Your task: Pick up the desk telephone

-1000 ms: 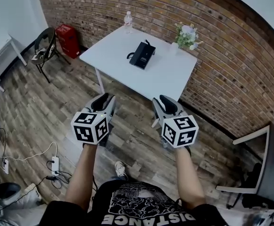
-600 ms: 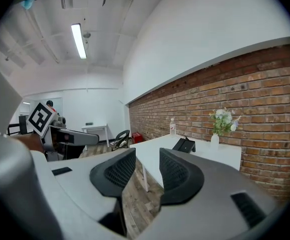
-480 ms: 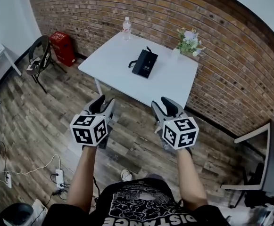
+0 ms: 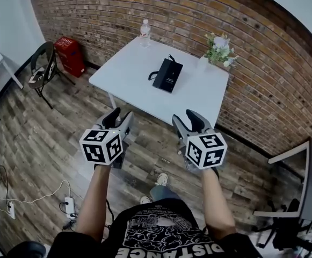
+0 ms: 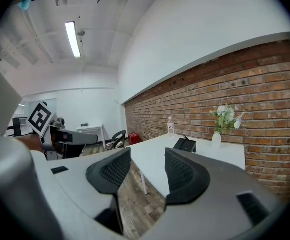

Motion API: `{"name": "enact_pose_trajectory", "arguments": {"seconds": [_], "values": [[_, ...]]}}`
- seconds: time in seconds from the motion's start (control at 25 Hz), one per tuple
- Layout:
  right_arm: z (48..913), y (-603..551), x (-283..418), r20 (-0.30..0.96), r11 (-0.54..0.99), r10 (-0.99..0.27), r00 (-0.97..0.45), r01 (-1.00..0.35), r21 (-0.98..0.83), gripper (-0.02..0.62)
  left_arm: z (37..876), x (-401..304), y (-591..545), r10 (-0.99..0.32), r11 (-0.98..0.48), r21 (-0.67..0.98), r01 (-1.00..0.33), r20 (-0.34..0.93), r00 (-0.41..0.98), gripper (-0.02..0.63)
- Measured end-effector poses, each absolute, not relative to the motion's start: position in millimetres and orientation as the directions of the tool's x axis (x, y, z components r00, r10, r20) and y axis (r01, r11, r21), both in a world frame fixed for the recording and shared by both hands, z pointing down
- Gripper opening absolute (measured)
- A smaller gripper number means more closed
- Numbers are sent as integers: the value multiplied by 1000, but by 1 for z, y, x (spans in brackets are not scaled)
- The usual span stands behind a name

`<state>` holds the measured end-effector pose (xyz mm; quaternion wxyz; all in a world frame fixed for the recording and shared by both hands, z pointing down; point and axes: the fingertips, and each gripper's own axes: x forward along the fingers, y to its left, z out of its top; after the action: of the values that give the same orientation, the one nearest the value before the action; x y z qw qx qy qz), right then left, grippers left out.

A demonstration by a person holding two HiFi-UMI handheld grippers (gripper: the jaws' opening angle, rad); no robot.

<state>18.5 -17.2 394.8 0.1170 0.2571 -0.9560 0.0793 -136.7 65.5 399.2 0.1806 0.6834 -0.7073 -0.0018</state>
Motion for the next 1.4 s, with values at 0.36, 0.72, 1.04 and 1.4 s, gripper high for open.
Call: {"name": "enact_pose_trajectory", "arguments": {"seconds": [0.36,0.72,1.04,1.4], "values": [[409,-66,-4,272,853,-471,-839,-512,-104,199,414,-158,13,-963,52,265,-963,269,22,173],[424,-153,-35,299,842,-471,-830,-524,-127,207,429,-187,-80,-951,26,279,-960,304,63,175],[445,-233,-59,343,829,-458,-820,-534,-169,215,447,-201,-168,-929,-1,310,-951,352,116,175],[475,-292,-77,391,818,-423,-818,-530,-224,220,473,-210,-240,-903,-29,345,-938,393,172,175]]}}
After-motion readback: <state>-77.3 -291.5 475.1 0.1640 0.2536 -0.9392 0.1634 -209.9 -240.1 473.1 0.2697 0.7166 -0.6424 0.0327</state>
